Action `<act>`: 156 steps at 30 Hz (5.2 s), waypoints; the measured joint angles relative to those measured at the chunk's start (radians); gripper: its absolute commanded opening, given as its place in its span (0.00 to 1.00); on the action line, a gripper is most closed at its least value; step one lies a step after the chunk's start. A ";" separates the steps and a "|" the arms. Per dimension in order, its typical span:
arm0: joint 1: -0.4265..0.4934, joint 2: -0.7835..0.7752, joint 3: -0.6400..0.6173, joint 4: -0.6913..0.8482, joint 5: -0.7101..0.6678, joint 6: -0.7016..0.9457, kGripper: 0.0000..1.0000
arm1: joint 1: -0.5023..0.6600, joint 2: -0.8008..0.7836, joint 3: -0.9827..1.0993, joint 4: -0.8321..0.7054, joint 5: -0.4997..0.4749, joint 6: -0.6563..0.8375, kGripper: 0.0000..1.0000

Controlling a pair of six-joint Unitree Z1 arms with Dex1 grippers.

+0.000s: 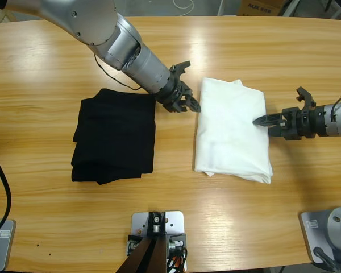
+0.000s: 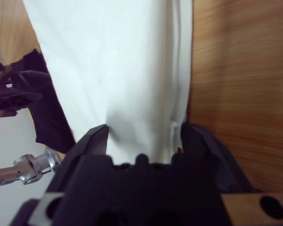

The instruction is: Fold clothes

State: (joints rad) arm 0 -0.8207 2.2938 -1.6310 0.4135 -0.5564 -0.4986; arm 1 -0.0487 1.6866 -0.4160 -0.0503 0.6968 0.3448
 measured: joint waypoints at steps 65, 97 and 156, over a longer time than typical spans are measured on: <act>-0.053 -0.096 0.292 -0.354 0.083 -0.429 0.77 | 0.206 0.098 -0.059 -0.103 0.011 0.096 0.63; -0.077 -0.071 0.240 -0.253 0.098 -0.402 0.67 | 0.223 0.104 -0.051 -0.145 0.011 0.113 0.63; -0.083 -0.090 0.346 -0.363 0.029 -0.324 0.00 | 0.245 0.108 0.092 -0.336 -0.014 0.165 0.00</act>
State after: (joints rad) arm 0 -0.9035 2.2035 -1.2848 0.0504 -0.5273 -0.8227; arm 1 0.1964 1.7943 -0.3243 -0.3863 0.6827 0.5102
